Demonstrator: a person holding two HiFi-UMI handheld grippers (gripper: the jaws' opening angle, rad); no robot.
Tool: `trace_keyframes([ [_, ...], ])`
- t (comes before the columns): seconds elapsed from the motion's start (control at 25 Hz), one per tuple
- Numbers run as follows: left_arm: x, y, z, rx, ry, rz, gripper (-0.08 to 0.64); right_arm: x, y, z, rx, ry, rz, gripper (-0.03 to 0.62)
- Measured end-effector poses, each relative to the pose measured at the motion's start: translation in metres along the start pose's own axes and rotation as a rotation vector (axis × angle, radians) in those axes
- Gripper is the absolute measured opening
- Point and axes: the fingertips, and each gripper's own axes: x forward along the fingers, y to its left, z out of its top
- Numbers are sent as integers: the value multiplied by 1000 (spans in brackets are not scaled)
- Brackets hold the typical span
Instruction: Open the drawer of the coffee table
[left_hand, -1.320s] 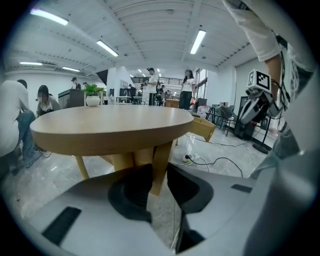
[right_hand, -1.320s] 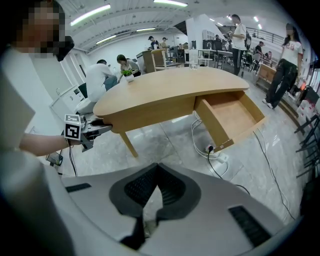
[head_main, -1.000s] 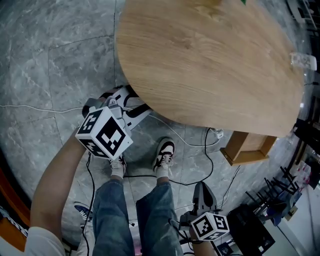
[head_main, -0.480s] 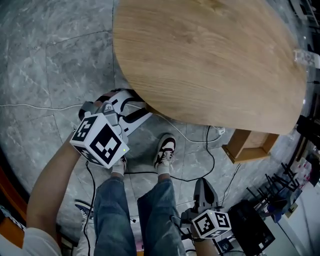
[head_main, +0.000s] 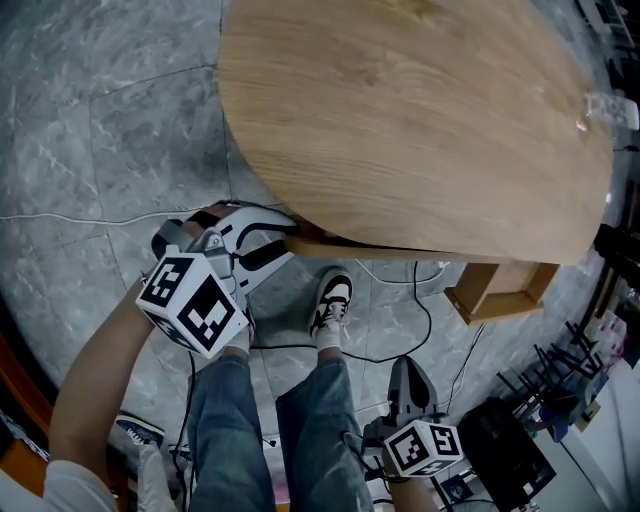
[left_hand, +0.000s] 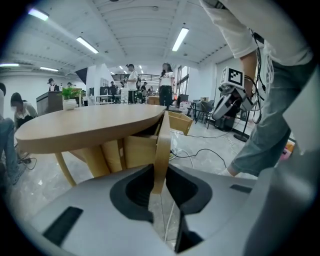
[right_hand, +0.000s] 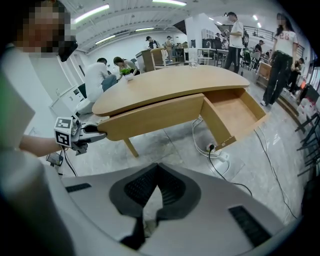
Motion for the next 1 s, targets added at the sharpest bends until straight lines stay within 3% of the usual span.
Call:
trace_keyframes([
  [0.68,-12,-89,-7,30,31,-100,67,-16,-5,-24,14,-37,-7,0],
  [1.0,-14,-96,-8,26,44,-114,67,-18,-13,-27,25,-44,-21,-1],
])
